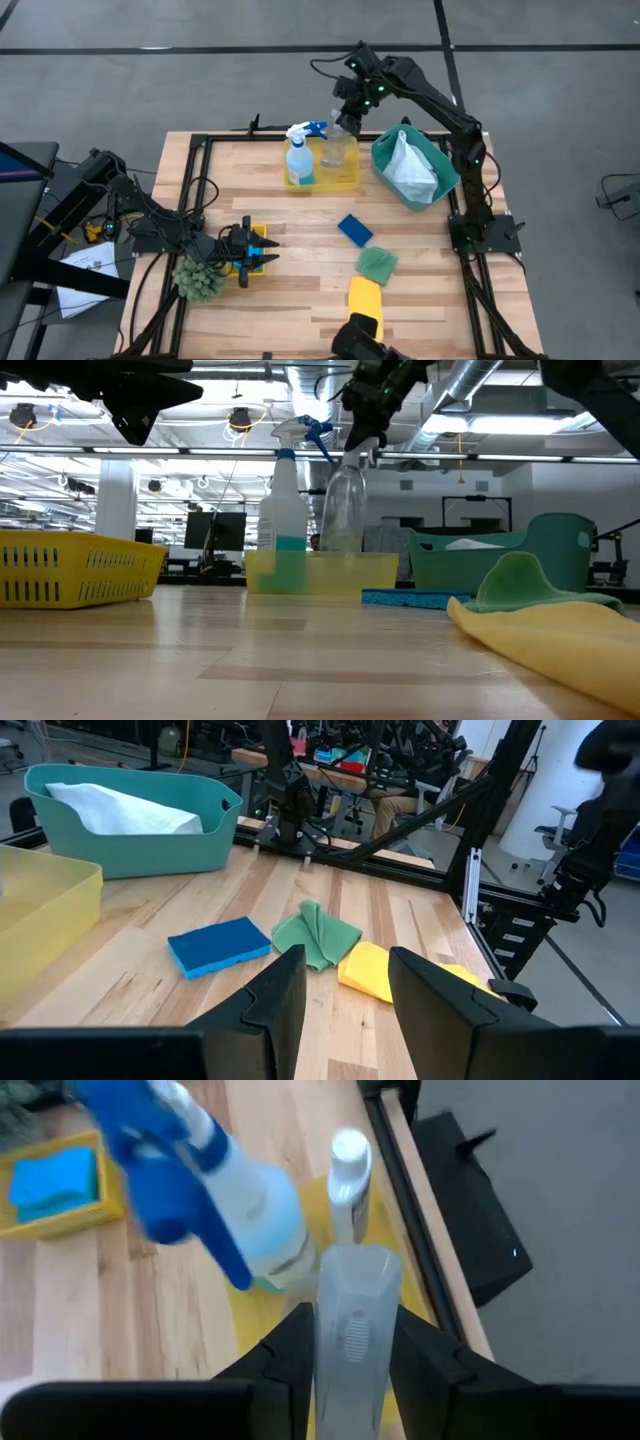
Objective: Pick & Place Kitchen Items
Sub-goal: Put the transparent spray bottle into the top yellow bin, then put the blue sponge into the bottom yellow bin
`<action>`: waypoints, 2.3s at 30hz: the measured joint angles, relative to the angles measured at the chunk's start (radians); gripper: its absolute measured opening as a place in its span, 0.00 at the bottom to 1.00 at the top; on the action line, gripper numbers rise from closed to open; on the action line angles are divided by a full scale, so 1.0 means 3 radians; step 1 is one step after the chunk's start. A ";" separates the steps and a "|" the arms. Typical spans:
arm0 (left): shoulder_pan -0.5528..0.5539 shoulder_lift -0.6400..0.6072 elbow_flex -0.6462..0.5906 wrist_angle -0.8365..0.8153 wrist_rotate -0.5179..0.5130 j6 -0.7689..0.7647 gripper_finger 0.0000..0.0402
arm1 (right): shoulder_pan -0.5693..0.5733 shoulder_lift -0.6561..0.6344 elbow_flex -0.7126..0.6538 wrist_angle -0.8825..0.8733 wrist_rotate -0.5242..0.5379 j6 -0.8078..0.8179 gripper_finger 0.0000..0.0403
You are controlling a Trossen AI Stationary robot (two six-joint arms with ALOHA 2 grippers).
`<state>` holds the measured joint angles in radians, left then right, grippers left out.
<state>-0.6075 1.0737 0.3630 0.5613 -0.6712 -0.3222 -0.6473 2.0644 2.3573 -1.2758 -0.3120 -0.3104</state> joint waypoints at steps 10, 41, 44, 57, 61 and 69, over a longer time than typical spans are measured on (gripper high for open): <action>0.0000 0.0000 0.0000 -0.0014 0.0000 0.0000 0.35 | 0.0008 0.0172 -0.0008 0.0012 0.0086 -0.0124 0.24; 0.0000 0.0000 0.0000 -0.0013 -0.0001 -0.0001 0.35 | 0.0218 0.0169 -0.0004 0.0259 0.0073 -0.0230 0.26; 0.0000 0.0000 0.0000 -0.0013 0.0000 -0.0001 0.35 | 0.0225 0.0169 -0.0003 0.0269 0.0076 -0.0266 0.28; -0.0001 0.0000 0.0000 -0.0020 0.0014 -0.0003 0.35 | 0.0261 0.0165 -0.0004 0.0659 0.0090 -0.0312 0.39; -0.0001 0.0000 0.0000 -0.0023 0.0081 -0.0003 0.35 | 0.0288 0.0164 -0.0004 0.0734 0.0221 -0.0363 0.46; -0.0001 0.0000 0.0000 -0.0027 0.0081 -0.0003 0.35 | 0.0290 0.0135 -0.0004 0.0773 0.0246 -0.0362 0.53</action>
<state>-0.6079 1.0737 0.3630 0.5533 -0.6468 -0.3229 -0.5602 2.1048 2.3562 -1.0439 -0.2382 -0.4190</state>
